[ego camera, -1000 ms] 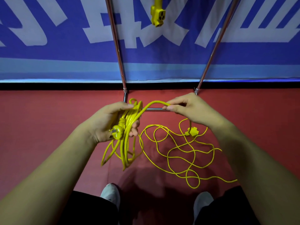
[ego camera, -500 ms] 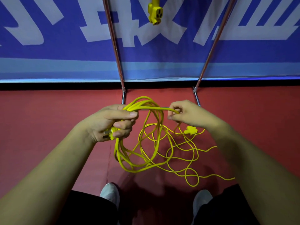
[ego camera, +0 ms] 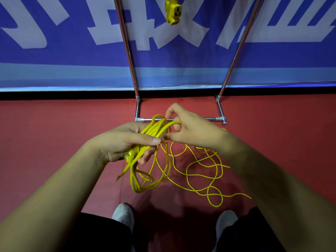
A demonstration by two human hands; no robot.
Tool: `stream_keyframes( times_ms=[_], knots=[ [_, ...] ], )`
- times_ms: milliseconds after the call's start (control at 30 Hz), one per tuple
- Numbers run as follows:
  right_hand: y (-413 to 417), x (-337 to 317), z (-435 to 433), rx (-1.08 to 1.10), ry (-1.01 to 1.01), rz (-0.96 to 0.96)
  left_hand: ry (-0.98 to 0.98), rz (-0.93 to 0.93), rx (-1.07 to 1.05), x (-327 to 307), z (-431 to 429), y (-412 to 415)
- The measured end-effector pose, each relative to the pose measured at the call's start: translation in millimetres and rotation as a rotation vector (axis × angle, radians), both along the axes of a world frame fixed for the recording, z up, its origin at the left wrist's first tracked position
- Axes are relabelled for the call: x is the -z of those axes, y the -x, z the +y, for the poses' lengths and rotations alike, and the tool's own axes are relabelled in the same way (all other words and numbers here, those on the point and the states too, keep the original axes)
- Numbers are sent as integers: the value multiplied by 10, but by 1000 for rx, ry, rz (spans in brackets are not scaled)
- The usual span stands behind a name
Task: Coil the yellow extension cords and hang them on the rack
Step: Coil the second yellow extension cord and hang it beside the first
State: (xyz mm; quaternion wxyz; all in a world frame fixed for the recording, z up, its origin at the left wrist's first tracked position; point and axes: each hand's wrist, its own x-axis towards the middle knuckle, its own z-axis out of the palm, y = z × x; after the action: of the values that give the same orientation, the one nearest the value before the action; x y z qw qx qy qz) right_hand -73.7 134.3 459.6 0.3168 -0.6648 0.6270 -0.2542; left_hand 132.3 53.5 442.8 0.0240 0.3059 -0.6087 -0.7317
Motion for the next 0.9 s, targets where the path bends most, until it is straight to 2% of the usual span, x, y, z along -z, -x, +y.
stream_keyframes(
  times_ms=[67, 233, 333, 433, 500, 567, 700, 900],
  knots=[
    [-25, 14, -3, -1, 37, -1, -12, 17, 32, -50, 72, 42],
    [66, 90, -48, 83, 123, 155, -103, 180, 119, -173, 196, 112],
    [247, 223, -77, 172, 54, 223, -185, 264, 1, -200, 134, 71],
    [584, 341, -62, 290, -38, 124, -238, 348, -173, -254, -46, -53],
    [769, 364, -61, 353, -25, 131, -236, 392, -238, -273, -139, -108],
    [851, 376, -55, 372, -16, 152, -218, 381, -272, -263, -180, -125],
    [847, 408, -15, 347, -21, 82, -99, 241, -224, -264, -162, -126],
    [863, 482, -49, 351, 26, 48, -69, 241, -126, -239, -123, -153]
  ],
)
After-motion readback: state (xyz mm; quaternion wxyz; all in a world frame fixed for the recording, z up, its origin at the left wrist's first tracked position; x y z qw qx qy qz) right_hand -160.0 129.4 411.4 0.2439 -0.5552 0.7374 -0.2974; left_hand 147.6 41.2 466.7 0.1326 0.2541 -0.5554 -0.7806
